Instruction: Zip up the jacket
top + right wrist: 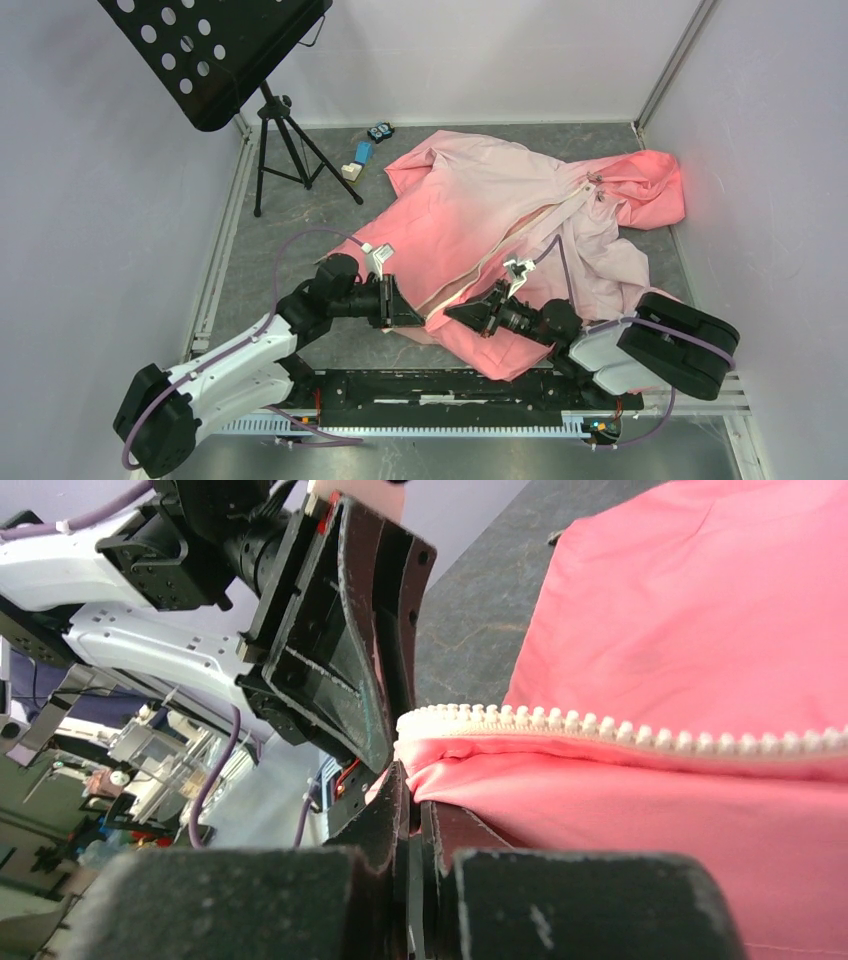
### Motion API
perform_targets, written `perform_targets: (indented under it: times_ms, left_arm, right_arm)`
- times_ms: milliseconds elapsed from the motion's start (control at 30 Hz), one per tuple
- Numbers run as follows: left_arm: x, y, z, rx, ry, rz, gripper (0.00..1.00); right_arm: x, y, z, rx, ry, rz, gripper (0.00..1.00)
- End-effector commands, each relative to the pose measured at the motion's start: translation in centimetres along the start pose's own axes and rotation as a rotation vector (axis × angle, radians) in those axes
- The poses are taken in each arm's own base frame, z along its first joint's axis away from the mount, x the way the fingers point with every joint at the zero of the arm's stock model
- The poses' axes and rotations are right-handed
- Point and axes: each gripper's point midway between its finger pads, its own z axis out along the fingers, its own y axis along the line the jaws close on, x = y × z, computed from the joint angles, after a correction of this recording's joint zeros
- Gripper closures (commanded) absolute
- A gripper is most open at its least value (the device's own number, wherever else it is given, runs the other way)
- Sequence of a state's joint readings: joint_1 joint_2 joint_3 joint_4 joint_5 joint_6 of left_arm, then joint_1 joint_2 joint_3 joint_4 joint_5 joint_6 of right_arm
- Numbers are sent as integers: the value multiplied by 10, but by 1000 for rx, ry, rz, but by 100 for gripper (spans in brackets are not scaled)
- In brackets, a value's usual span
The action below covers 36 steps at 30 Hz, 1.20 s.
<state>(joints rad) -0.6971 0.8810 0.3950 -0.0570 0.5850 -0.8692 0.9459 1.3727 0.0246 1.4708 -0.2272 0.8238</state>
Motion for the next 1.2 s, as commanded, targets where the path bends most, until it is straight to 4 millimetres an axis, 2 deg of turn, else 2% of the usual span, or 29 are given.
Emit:
perform_targets:
  times_ms: [0, 67, 100, 200, 333, 400, 433, 467, 633, 733, 867, 1100, 1167]
  left_arm:
    - [5, 0, -7, -11, 11, 47, 75]
    - [6, -4, -9, -3, 25, 56, 73]
    - [6, -6, -10, 3, 29, 61, 68]
    - [0, -12, -14, 0, 1, 81, 41]
    - [-17, -27, -22, -3, -66, 134, 25]
    - [-27, -31, -28, -27, -114, 161, 15]
    - [-31, -31, -30, -43, -133, 171, 5]
    - [-36, -31, -32, -59, -153, 188, 1]
    - [-46, -46, -24, -18, -128, 236, 2]
    - [-43, -52, -12, 40, -70, 222, 16]
    - [-40, -54, -6, 74, -38, 223, 28]
    - [-26, -59, 3, 150, 12, 213, 31]
    - [-22, -57, 6, 144, 25, 210, 36]
  right_arm:
    - [-30, 9, -4, -39, -116, -84, 100]
    - [-30, 10, -5, -42, -108, -106, 100]
    - [-28, 11, -3, -53, -92, -124, 100]
    - [-26, 17, -2, -85, -72, -155, 100]
    - [-23, 19, -3, -101, -50, -178, 100]
    - [-19, 20, -1, -109, -23, -186, 100]
    - [-18, 20, -1, -110, -15, -185, 100]
    - [-18, 20, -1, -111, -15, -184, 100]
    - [-15, 26, 1, -146, -4, -162, 100]
    - [-14, 29, 5, -166, 9, -153, 100]
    - [-13, 31, 4, -180, 6, -122, 100]
    - [-12, 28, 8, -167, 12, -109, 100]
    - [-11, 26, 10, -164, 23, -110, 100]
